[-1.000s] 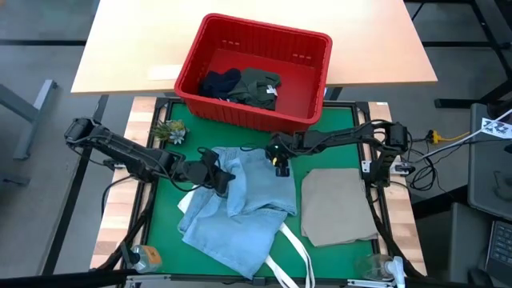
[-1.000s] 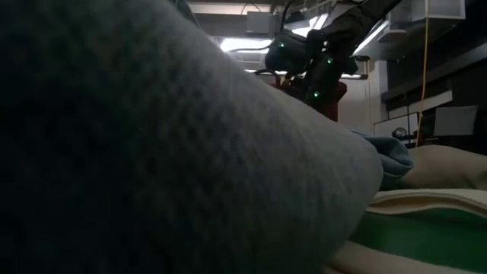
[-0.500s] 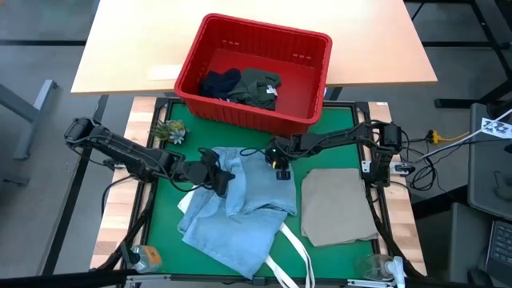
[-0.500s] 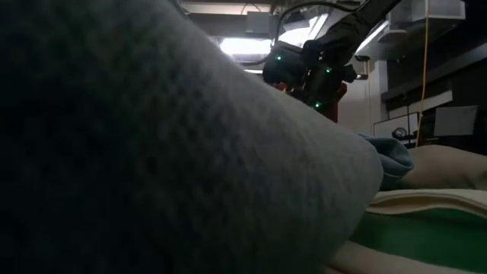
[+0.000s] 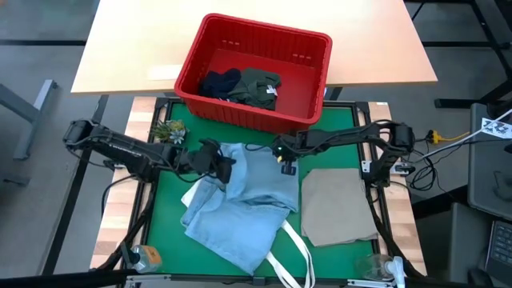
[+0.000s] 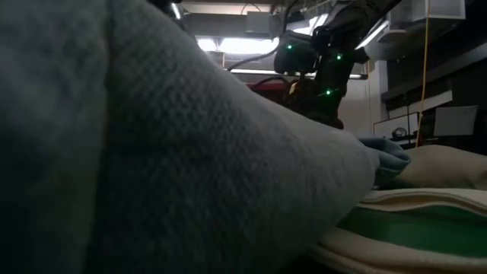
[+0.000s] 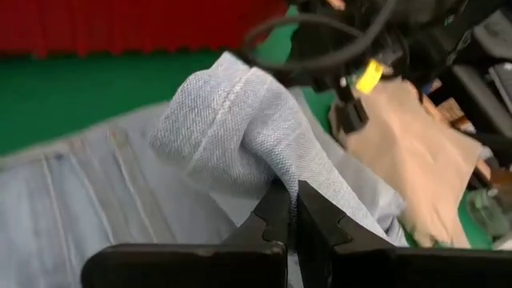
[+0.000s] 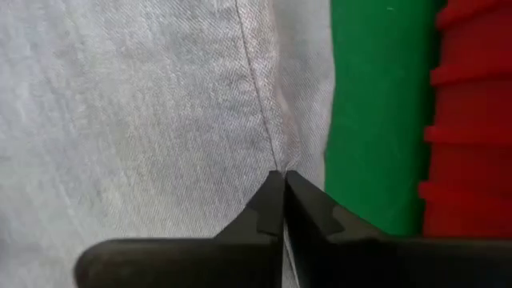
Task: Fold Laundry from Bin
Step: Fold the light blue pants
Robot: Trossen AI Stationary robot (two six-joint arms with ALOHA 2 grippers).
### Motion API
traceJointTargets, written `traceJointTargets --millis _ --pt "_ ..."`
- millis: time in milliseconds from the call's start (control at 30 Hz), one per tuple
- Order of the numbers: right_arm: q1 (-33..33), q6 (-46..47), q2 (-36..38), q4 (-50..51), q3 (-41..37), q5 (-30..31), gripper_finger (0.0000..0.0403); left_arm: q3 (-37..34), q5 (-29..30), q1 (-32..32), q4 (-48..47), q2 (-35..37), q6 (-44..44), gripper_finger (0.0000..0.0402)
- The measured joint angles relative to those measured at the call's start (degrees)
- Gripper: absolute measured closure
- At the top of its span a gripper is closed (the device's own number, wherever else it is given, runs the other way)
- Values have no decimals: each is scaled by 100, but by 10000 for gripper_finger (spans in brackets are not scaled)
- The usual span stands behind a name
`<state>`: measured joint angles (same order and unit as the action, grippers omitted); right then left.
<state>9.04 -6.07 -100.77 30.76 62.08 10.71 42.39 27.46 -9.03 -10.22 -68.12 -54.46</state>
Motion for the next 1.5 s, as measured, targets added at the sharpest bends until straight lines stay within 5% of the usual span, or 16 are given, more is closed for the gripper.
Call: traceJointTargets --millis 267,800,1267,1500 --pt "0 324 94 102 0 125 398 7 -46 505 211 0 844 401" --pt "0 326 91 -113 4 478 393 9 -241 688 -2252 -214 857 393" --pt "0 328 89 -109 7 533 384 9 304 1016 -2209 -810 1004 391" --pt "0 326 89 -109 7 528 384 2 -369 1411 -2214 -918 1158 366"
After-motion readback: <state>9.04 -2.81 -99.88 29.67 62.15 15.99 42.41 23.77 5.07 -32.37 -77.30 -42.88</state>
